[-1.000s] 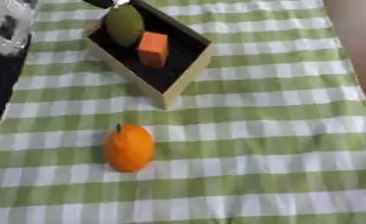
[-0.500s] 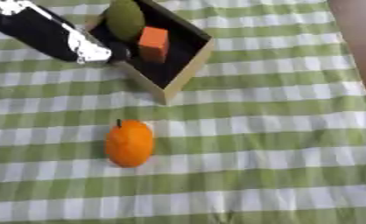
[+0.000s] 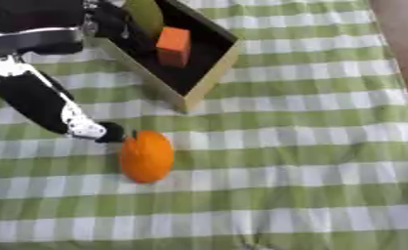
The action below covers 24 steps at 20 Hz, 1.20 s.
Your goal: Pick up objects on the table and place them in the box.
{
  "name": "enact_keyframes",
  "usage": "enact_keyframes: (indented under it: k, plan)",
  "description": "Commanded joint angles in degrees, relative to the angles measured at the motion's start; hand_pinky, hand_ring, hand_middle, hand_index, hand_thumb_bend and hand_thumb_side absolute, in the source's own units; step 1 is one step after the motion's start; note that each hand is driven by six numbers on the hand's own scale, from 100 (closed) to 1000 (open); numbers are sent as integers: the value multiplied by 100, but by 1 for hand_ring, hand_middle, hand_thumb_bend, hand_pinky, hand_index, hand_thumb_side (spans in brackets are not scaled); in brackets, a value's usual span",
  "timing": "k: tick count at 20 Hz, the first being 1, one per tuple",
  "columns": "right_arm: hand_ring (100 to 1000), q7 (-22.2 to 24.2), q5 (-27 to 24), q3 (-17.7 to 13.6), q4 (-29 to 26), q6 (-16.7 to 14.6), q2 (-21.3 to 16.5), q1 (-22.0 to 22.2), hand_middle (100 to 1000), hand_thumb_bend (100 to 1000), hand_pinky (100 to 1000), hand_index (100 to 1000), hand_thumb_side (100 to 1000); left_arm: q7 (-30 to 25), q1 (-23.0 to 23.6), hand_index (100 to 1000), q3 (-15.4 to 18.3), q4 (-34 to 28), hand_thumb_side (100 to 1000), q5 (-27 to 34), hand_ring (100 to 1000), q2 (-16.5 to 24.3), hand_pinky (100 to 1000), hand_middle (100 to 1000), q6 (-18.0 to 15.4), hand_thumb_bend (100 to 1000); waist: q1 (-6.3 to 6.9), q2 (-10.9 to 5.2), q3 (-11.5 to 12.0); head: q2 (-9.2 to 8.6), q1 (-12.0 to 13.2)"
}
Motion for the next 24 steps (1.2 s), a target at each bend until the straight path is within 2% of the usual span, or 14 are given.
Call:
enact_keyframes:
  k: [1, 9, 12, 17, 24]
  plan:
    - [926, 8, -2, -70, -85, 14, -124, -19, 762, 100, 939, 892, 489, -120, 54, 915, -81, -83, 444, -42, 848, 260, 880, 796, -13, 626, 80, -201, 7, 53, -15]
    - [926, 37, -31, -63, -85, 43, -82, -38, 761, 100, 940, 893, 491, -594, 261, 899, -386, -83, 404, -464, 841, 320, 871, 785, 37, 651, 97, -198, 10, 71, 0]
    - [926, 54, -41, -54, -85, 47, -69, -42, 761, 100, 940, 894, 491, -713, 275, 889, -512, -35, 393, -648, 830, 263, 859, 774, 132, 633, 106, -202, 1, 83, 0]
    - [926, 79, -62, -49, -85, 63, -31, -54, 760, 100, 941, 895, 491, -727, 187, 889, -735, 386, 377, -793, 827, -96, 853, 772, 257, 595, 110, -199, -17, 88, 16]
    - [926, 93, -86, -58, -85, 63, 7, -77, 759, 100, 942, 895, 493, -731, 105, 880, -1004, 1019, 361, -955, 815, -572, 837, 761, 143, 561, 116, -185, -55, 88, 17]
